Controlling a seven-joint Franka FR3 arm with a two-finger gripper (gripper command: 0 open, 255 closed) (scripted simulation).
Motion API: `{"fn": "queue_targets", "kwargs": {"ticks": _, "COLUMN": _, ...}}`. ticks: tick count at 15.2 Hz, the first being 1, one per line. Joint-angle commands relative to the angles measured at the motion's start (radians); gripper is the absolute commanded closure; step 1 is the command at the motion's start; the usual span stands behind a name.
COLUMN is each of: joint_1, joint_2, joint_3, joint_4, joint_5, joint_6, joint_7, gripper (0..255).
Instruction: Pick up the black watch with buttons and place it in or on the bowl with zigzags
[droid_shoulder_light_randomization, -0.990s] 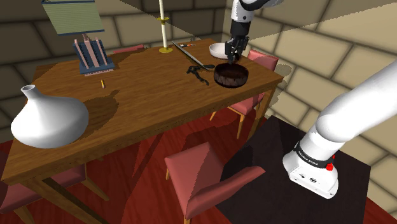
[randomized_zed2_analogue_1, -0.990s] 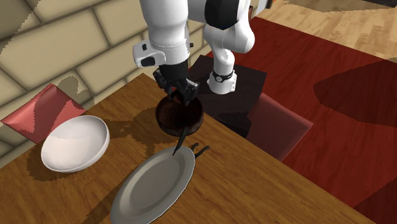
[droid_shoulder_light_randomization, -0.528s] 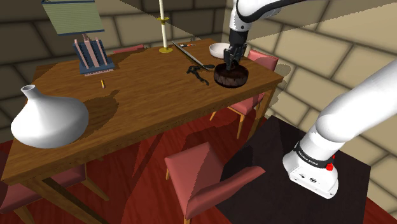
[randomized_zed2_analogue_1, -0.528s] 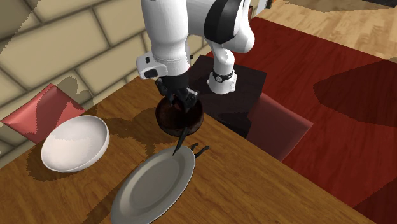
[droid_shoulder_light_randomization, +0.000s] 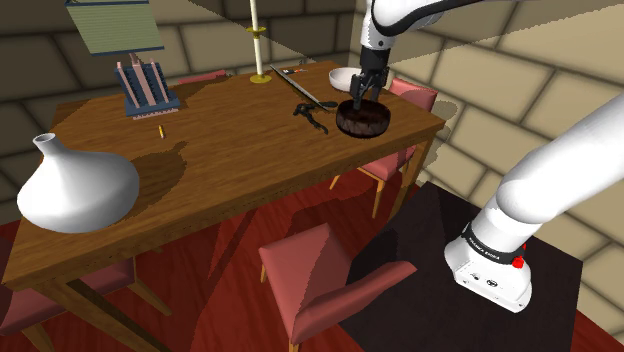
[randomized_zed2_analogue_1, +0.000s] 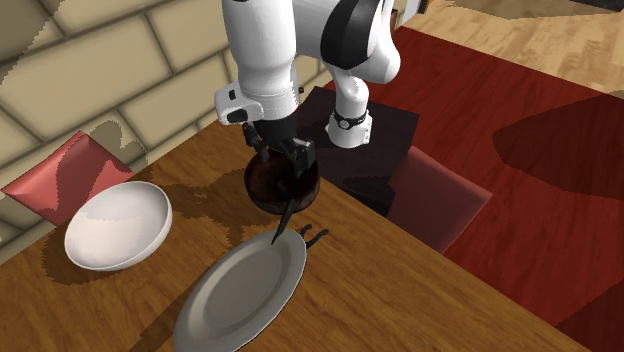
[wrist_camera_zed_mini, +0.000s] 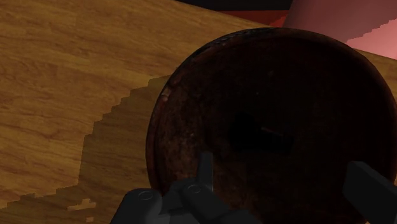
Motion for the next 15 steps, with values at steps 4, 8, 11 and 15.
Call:
{"fn": "queue_targets", "kwargs": {"ticks": 4, "joint_1": 0.000, "joint_2": 0.000, "joint_3": 0.000, "joint_4": 0.000, "joint_5": 0.000, "joint_6": 0.000, "joint_7": 0.000, "gripper": 0}}
{"fn": "queue_targets", "kwargs": {"ticks": 8, "joint_1": -0.001, "joint_2": -0.016, "joint_3": -0.003, "joint_4": 0.113, "joint_5": -0.001, "joint_6": -0.129, "joint_7": 0.000, "gripper": 0}}
{"fn": "queue_targets", "kwargs": {"ticks": 11, "joint_1": -0.001, "joint_2": -0.016, "joint_3": -0.003, "joint_4": 0.113, "joint_5": -0.001, "joint_6": -0.129, "joint_7": 0.000, "gripper": 0}}
{"fn": "queue_targets", "kwargs": {"ticks": 15, "joint_1": -0.001, "joint_2": -0.016, "joint_3": -0.003, "joint_4": 0.113, "joint_5": -0.001, "joint_6": -0.129, "joint_7": 0.000, "gripper": 0}}
